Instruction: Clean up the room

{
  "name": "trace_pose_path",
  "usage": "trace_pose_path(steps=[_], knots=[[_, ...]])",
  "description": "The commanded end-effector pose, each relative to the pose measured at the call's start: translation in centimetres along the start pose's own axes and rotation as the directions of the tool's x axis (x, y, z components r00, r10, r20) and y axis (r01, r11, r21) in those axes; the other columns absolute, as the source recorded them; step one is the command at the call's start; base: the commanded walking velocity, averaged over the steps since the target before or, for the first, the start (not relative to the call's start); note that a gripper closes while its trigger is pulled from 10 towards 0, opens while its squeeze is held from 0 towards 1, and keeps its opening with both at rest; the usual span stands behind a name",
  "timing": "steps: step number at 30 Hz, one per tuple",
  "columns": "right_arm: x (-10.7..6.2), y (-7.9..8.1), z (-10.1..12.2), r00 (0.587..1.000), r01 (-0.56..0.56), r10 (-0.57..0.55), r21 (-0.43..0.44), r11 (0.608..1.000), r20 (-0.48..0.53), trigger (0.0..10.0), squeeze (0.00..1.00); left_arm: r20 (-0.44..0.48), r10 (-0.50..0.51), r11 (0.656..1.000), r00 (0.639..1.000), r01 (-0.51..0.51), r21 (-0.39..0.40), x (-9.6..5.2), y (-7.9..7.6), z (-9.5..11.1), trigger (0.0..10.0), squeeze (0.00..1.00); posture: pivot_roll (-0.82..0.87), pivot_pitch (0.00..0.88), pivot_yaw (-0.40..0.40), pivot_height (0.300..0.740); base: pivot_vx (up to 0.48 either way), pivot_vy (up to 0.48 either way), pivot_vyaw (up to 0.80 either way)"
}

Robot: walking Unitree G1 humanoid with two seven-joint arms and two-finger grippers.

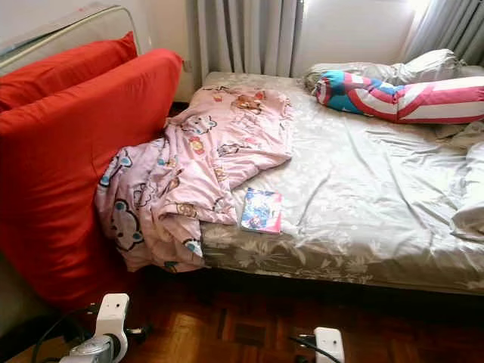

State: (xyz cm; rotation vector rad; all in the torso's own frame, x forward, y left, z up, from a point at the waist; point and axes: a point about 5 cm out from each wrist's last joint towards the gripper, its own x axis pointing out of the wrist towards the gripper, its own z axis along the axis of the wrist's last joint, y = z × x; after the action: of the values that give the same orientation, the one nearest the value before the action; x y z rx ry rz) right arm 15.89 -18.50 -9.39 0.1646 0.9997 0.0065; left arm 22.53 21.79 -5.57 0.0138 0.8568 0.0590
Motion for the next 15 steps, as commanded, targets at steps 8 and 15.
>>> trace_pose_path(steps=[8, 15], knots=[[0.00, -0.19, 0.29, 1.000, 0.005, -0.005, 0.005, 1.000, 0.010, 10.0, 0.00, -0.014, -0.001, 1.000, 1.000, 0.000, -0.008, -0.04, 0.24, -0.16, 10.0, 0.00, -0.04, 0.000, -0.052, 0.740, 0.000, 0.000, 0.00], [0.02, -0.13, 0.35, 1.000, 0.002, -0.002, 0.004, 1.000, 0.012, 10.0, 0.00, -0.015, -0.006, 1.000, 1.000, 0.005, -0.009, -0.03, 0.25, -0.13, 10.0, 0.00, -0.04, 0.000, -0.051, 0.740, 0.000, 0.000, 0.00]])
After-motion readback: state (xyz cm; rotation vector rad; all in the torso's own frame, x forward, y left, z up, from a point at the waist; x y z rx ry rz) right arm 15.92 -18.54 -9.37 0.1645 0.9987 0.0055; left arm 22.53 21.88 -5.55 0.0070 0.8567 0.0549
